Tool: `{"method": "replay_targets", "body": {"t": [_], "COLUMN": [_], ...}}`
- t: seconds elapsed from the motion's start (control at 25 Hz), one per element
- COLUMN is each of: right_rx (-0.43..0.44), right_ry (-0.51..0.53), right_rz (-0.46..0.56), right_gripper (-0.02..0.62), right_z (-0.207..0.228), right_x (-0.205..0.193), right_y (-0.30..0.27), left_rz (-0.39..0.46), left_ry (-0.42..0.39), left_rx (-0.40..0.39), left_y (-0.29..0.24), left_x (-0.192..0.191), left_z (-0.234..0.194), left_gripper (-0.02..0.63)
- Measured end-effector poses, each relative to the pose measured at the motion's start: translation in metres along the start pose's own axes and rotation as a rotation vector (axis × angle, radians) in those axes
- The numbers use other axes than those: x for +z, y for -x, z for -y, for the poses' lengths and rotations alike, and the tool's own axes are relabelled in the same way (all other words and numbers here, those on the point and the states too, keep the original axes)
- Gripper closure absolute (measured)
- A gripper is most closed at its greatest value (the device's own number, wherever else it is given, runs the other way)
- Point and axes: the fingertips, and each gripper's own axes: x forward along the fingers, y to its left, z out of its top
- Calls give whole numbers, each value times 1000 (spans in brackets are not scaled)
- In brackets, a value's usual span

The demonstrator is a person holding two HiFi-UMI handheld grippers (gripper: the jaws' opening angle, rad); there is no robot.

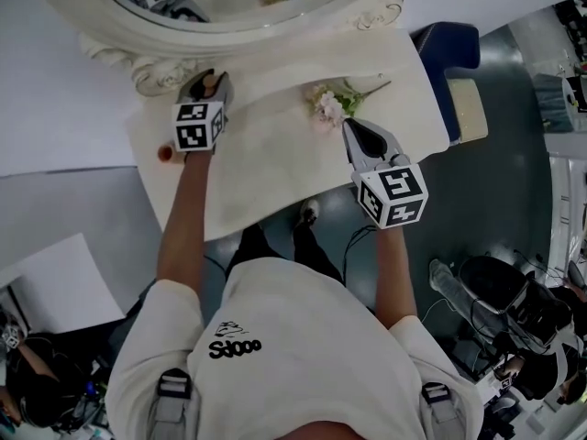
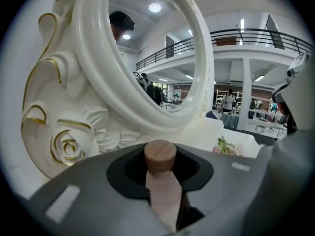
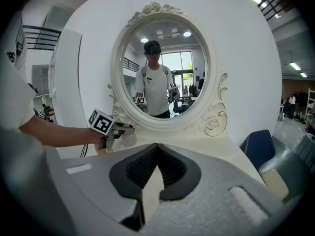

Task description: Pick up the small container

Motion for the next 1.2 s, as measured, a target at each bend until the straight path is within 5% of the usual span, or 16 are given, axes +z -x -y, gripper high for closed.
{"method": "replay_targets", "body": {"t": [0.52,1.2], "right_rx": [-91,-106], "right_ry": [37,208], "right_rz": [113,265], "right_gripper": [594,594], "right_z": [18,18], "right_x": [36,114], "right_y": [45,62], "left_rz": [107,271], "left_ry": [-120,-201], "left_rx": [-262,-337], "left_y": [53,126], "left_x": [59,170], "left_z": [85,145], "left_gripper": [476,476]}}
